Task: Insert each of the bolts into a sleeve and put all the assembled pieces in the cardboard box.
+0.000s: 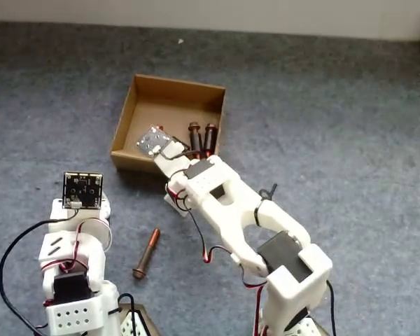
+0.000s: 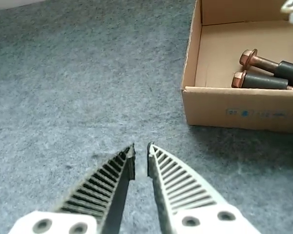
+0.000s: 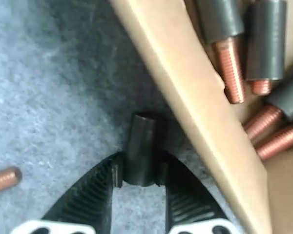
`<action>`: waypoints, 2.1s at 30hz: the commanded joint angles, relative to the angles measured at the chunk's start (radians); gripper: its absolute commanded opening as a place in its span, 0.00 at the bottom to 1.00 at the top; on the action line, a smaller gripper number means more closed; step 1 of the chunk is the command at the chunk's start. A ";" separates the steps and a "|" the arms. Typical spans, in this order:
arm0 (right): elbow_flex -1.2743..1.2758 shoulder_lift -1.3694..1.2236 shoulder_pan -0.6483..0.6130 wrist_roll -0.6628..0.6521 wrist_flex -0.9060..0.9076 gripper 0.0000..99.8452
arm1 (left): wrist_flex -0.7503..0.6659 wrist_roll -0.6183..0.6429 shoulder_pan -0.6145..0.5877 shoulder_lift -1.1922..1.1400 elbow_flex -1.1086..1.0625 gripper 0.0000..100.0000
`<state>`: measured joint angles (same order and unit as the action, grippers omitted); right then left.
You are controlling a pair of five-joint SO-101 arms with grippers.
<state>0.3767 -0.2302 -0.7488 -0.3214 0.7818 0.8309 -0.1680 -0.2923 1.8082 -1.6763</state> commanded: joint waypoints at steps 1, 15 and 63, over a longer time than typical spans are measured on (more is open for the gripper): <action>-0.008 0.131 -0.002 -0.006 0.159 0.01 | 0.002 -0.009 -0.004 0.004 -0.019 0.07; -0.016 0.096 -0.068 0.158 0.275 0.13 | 0.003 -0.009 -0.002 0.004 -0.019 0.07; 0.456 0.808 0.381 0.635 -0.002 0.01 | 0.005 -0.086 0.001 -0.002 -0.019 0.07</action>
<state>0.8109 0.4956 -0.4864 0.1987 0.8707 0.8324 -0.1803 -0.2923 1.8082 -1.6763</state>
